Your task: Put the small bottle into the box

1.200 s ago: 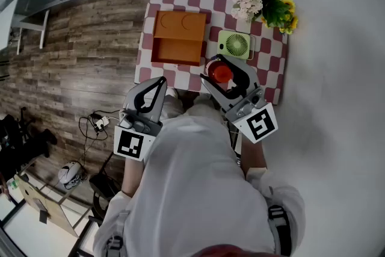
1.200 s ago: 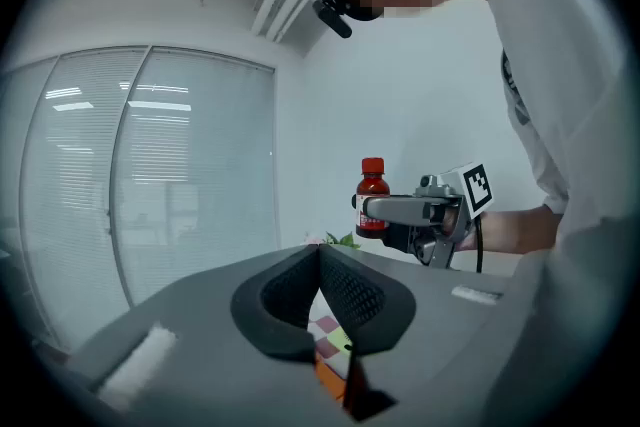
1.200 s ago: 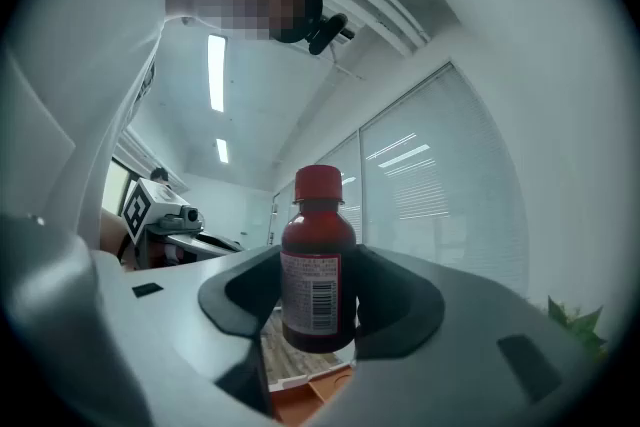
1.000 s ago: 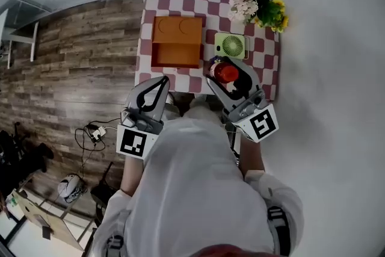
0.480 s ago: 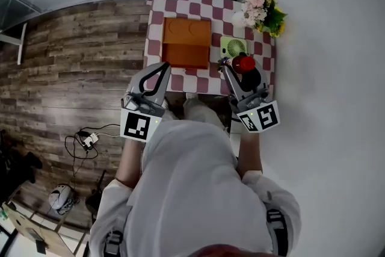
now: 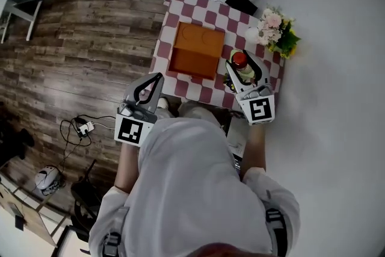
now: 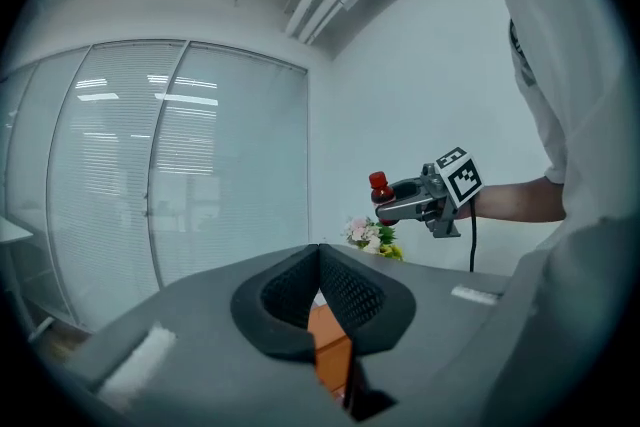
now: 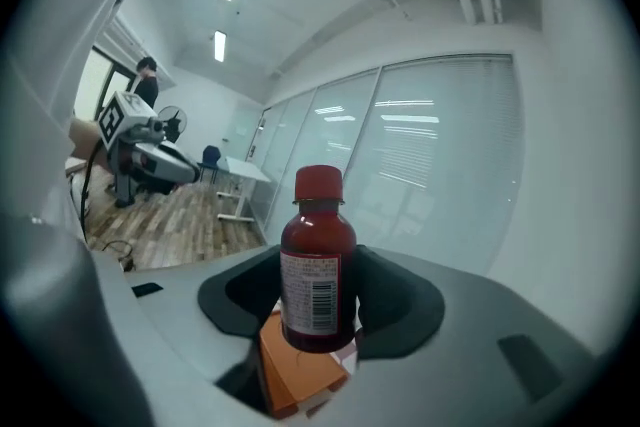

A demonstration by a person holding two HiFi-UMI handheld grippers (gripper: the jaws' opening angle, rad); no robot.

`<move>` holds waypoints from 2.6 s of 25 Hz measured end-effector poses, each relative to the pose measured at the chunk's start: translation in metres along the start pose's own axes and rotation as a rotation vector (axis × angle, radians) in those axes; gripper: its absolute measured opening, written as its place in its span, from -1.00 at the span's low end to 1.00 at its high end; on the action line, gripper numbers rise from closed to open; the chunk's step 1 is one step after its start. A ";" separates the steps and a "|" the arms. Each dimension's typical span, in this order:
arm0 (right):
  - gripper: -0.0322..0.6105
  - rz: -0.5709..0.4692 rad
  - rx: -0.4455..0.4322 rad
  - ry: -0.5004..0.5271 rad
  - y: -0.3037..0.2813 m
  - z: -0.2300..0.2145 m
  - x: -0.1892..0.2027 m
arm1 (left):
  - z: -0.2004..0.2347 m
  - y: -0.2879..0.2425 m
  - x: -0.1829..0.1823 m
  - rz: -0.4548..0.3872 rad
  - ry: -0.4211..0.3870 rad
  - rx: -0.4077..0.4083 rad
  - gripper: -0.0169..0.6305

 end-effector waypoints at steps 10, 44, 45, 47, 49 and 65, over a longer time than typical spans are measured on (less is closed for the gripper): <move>-0.21 0.244 -0.356 0.285 -0.107 0.056 0.084 | -0.015 -0.006 0.005 0.104 0.047 -0.171 -0.94; -0.21 0.883 -0.837 0.657 -0.189 0.231 0.289 | -0.062 0.092 0.019 0.181 0.183 -0.637 -0.94; -0.21 0.889 -0.832 0.656 -0.189 0.231 0.289 | -0.059 0.093 0.019 0.176 0.181 -0.627 -0.94; -0.21 0.893 -0.830 0.659 -0.189 0.232 0.288 | -0.054 0.096 0.020 0.163 0.180 -0.609 -0.94; -0.20 0.896 -0.827 0.658 -0.190 0.233 0.288 | -0.050 0.099 0.021 0.149 0.178 -0.592 -0.94; -0.29 0.890 -0.651 0.217 -0.152 0.179 0.229 | -0.007 0.116 0.037 0.099 0.149 -0.377 -0.94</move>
Point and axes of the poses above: the fingertips, and each gripper's own axes: y backward along the fingers, z to its left, x out of its underside, the point moved 9 cm from there along y, backward along the fingers, and after that the axes turned 15 degrees about x, right-handed, at the moved point
